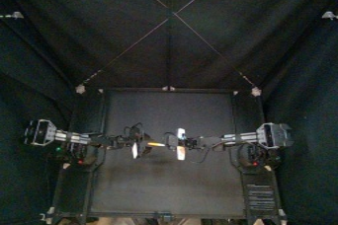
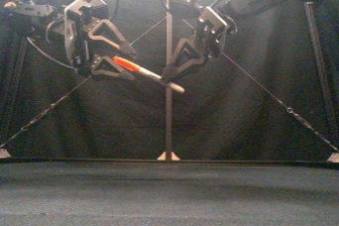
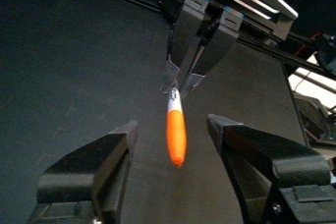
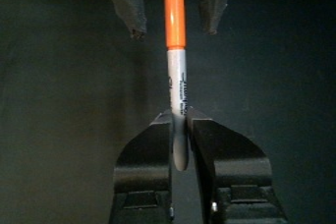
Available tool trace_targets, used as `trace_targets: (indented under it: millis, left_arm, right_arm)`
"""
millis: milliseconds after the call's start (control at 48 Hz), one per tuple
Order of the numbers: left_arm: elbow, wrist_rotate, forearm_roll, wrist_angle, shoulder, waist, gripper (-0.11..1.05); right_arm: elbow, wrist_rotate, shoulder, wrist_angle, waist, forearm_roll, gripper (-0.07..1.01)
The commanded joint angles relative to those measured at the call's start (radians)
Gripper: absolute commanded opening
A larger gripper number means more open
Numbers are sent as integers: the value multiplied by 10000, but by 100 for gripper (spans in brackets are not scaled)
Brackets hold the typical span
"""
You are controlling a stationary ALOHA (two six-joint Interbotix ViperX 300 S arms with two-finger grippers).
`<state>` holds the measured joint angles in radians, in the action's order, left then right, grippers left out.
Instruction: Uncap the pen
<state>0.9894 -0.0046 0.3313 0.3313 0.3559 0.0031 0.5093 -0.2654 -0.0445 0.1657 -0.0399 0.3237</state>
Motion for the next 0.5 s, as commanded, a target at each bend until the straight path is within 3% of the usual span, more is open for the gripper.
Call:
trace_targets:
  millis: [21,312,500]
  left_arm:
    - [-245,15,15,77,31,61,81]
    - [-230,0,15,92,46,138,40]
    - [-199,15,31,107,77,123,36]
  right_arm:
    - [-291,0,-276,-92,-31,15,43]
    - [-245,-15,-322,-77,-15,15,43]
    - [0,-31,-552,0,-46,15,43]
